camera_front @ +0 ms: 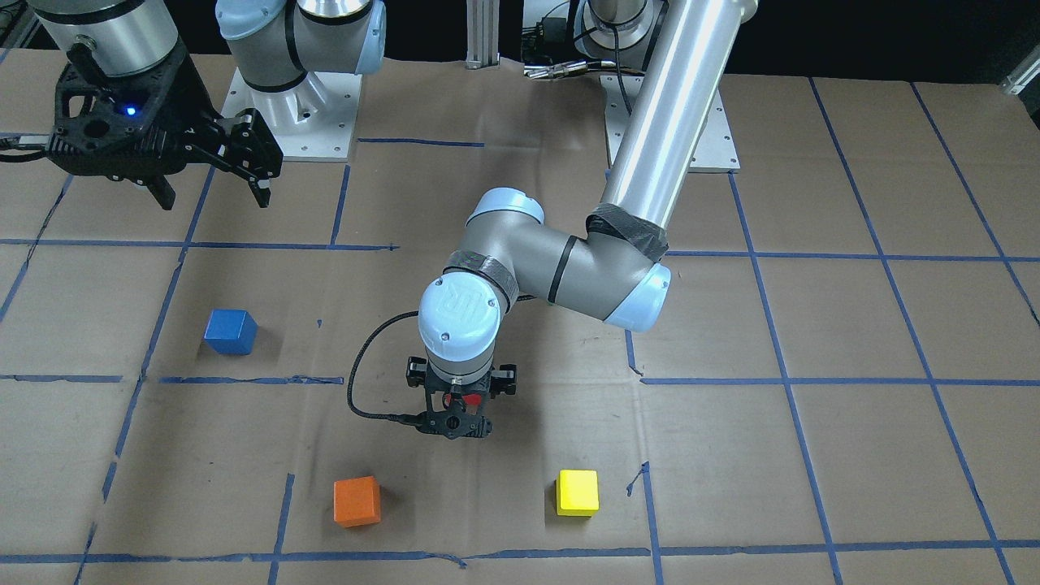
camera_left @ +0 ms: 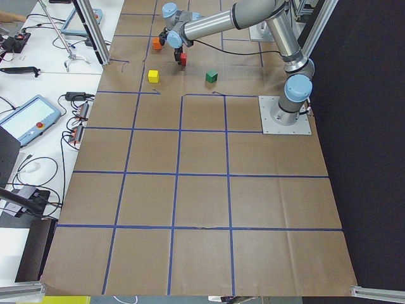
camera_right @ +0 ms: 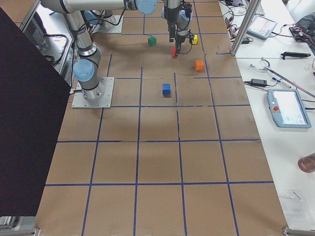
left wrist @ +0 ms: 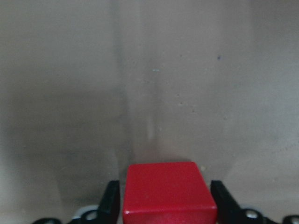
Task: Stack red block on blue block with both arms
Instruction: 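Lower the red cube and open the left gripper to release it, then raise the left gripper and withdraw it toward its start pose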
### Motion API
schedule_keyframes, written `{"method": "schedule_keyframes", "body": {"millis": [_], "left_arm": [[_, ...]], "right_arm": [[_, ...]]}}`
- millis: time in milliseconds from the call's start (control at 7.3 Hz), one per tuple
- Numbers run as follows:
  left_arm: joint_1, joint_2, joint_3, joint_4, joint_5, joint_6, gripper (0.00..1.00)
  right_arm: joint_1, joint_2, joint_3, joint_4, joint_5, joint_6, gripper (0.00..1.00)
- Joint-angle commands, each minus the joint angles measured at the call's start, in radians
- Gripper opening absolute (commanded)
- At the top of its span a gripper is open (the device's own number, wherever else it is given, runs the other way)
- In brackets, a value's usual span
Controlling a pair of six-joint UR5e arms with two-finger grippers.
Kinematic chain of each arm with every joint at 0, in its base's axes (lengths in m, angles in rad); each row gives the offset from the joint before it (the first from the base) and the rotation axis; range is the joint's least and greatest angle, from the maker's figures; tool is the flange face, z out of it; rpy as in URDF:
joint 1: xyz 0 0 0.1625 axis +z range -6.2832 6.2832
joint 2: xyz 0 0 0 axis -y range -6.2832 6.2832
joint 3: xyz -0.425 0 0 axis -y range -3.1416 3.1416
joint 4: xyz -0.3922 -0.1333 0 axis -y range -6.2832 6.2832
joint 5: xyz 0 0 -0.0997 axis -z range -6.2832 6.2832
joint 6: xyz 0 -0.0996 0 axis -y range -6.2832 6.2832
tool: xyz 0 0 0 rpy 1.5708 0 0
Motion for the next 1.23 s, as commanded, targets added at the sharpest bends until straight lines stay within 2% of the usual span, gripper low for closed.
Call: {"method": "schedule_keyframes", "body": {"millis": [0,137,274,548,685,958,1095], "left_arm": [[0.001,0.089,0.017,-0.002,0.002,0.004,1.0],[0.01,0.168,0.008,-0.027,0.008,0.017,1.0],[0.045,0.231,0.008,-0.104,0.017,0.033,1.0],[0.154,0.391,0.006,-0.301,0.046,0.22,1.0],[0.217,0.502,0.015,-0.435,0.046,0.281,1.0],[0.384,0.69,-0.007,-0.647,0.036,0.52,1.0],[0.414,0.707,-0.011,-0.672,0.042,0.53,1.0]], "right_arm": [[0.0,-0.002,0.0,-0.001,0.002,0.005,1.0],[0.0,-0.002,0.0,0.001,0.0,0.008,1.0],[0.0,0.0,0.0,0.001,0.0,0.013,1.0],[0.0,0.0,-0.001,0.001,-0.008,0.015,1.0],[0.0,0.0,-0.001,0.001,-0.005,0.015,1.0],[0.006,0.01,0.002,-0.017,-0.003,0.042,1.0],[0.03,0.027,0.002,-0.037,-0.001,0.086,1.0]]}}
